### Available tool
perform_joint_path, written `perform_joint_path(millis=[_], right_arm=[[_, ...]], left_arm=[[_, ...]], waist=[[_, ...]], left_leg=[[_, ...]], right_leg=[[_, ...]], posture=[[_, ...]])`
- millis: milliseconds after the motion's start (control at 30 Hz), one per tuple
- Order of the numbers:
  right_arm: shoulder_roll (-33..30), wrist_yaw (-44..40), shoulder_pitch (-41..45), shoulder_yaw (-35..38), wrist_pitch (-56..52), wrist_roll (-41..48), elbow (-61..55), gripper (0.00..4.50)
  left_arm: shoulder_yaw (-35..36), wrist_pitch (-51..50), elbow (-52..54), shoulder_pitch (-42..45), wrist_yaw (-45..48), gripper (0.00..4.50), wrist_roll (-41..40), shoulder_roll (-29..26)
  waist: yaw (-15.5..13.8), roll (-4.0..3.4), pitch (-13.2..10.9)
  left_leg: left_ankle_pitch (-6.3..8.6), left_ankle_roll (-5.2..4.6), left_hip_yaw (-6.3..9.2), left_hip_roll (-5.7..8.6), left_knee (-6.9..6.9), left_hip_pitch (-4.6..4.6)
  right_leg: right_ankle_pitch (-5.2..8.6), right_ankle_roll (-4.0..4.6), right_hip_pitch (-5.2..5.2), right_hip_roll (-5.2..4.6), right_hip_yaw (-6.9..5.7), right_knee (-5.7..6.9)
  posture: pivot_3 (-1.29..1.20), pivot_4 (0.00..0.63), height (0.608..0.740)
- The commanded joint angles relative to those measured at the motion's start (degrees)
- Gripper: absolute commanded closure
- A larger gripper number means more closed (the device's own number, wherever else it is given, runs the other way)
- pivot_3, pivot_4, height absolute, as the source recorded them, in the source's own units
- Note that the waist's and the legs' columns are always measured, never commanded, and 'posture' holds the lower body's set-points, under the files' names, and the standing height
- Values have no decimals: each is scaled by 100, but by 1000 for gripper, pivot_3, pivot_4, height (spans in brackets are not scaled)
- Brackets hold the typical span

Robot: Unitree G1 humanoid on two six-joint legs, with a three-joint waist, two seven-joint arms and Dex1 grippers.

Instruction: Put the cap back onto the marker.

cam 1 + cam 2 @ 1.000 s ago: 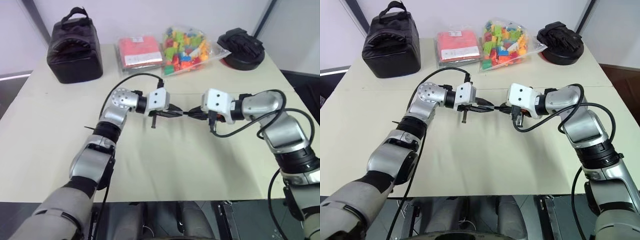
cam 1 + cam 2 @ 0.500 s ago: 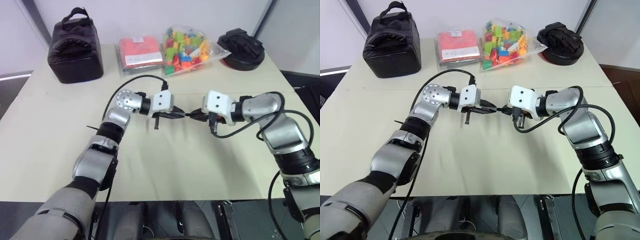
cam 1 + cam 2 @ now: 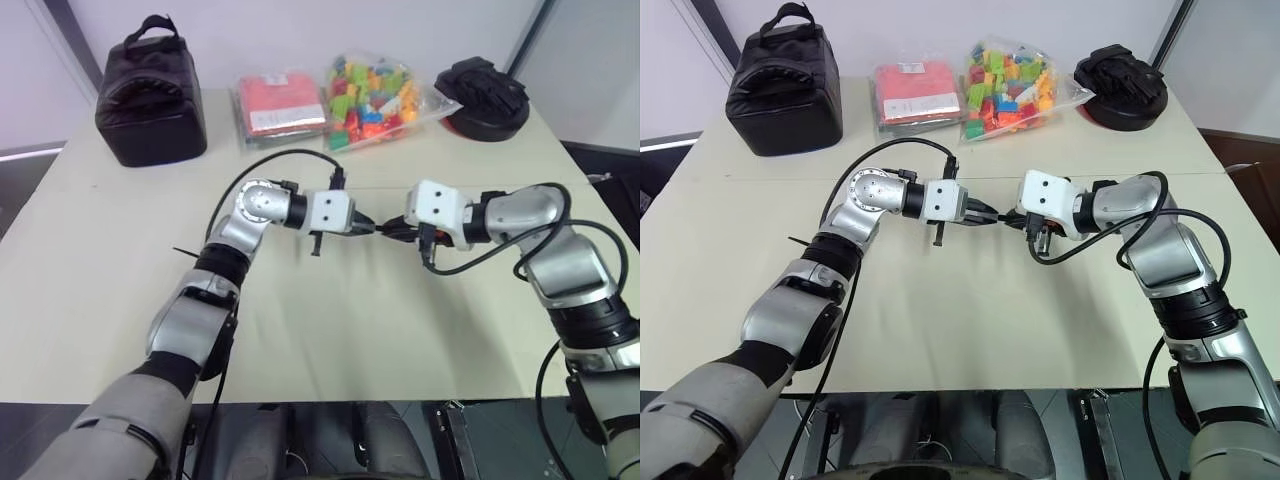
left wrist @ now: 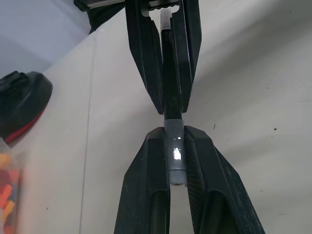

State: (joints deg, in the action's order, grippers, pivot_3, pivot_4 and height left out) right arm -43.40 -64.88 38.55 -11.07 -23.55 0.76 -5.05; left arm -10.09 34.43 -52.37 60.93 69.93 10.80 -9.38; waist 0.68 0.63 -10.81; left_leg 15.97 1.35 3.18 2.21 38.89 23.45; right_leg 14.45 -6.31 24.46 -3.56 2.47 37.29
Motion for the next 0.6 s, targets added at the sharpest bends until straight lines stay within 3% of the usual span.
perform_joint_path(millis=[33,300,600], right_arm=[[468,341,413,56,200,177,-288,4500],[506,389,423,67,190,155,-263,4500],[494,404,389,96,206,134,-210,4500]], left_arm=[[-805,618,391,146,207,4440,-96,1021],[-683,-1038,1098,-225,906,4440,-1060,1316],[-691,-1054,1119,-192,818,4440,-964,1115]], waist=[[0,0,0],[8,0,0],[3,0,0]], left_leg=[[0,0,0,0,0,0],[0,-1,0,-1,1,0],[0,0,1,-1,3,0]], right_leg=[[0,0,0,0,0,0],[0,0,0,1,0,1],[0,0,0,0,0,1]], posture=[[0,150,740],[0,150,740],[0,150,740]])
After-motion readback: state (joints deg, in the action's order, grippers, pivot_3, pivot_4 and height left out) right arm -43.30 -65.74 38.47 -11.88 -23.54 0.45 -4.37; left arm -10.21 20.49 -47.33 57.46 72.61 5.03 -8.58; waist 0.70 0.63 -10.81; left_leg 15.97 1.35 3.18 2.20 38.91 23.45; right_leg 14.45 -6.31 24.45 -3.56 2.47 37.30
